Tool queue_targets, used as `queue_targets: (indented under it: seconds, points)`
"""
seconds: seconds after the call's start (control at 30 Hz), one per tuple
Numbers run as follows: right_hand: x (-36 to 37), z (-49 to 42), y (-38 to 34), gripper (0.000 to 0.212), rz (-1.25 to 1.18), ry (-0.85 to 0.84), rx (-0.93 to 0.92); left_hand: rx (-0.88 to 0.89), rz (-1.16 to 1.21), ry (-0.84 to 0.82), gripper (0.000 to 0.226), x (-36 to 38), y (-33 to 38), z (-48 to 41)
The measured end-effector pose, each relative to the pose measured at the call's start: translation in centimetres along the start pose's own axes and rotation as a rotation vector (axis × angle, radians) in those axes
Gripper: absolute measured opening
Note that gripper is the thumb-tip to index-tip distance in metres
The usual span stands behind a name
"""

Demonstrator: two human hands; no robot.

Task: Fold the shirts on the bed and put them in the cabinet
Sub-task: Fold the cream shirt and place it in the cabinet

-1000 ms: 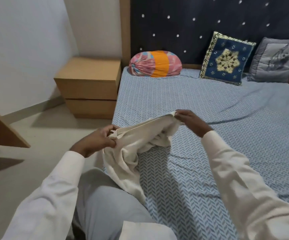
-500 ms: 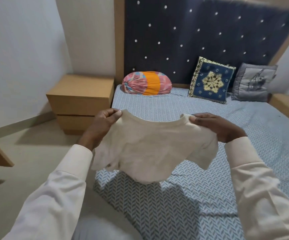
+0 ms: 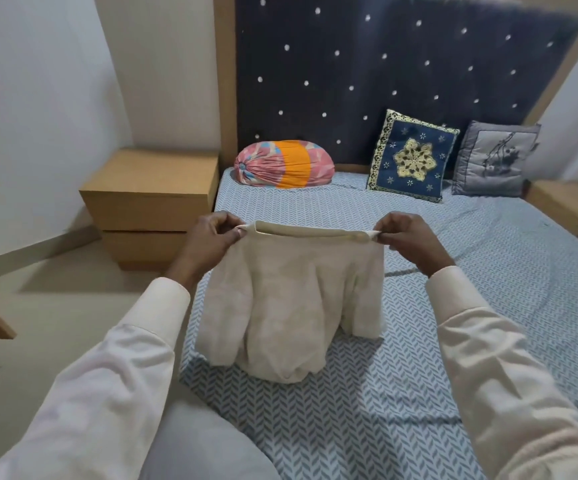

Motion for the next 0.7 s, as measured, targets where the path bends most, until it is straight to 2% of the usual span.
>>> queue_targets:
  seconds: [0.13, 0.27, 0.5, 0.7]
  points:
    - [1.3, 1.0, 1.2, 0.008, -0.202, -0.069, 0.071, -0.033, 0.06, 0.098, 0.003, 0.2, -2.7, 0.2]
    - [2.5, 1.2, 1.7, 0.003, -0.443, -0.141, 0.12, -0.036, 0.088, 0.098, 0.003, 0.2, -3.2, 0.2]
    - [2.4, 0.7, 1.7, 0.014, -0.388, -0.193, 0.059, -0.078, 0.122, 0.051, 0.002, -0.2, -2.6, 0.0]
    - [2.9, 0.4, 0.8, 0.039, -0.237, -0.231, -0.029, -0.016, -0.048, 0.17, 0.02, -1.4, -1.9, 0.1]
Point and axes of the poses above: each hand's wrist, its own z-axis away from the middle knuckle, its own x-axis out of the palm, y = z × x, the point moved 8 cm from there along -z, towards the middle knuckle, and after that the axes turned 12 degrees about -x, right-handed, at the moved point
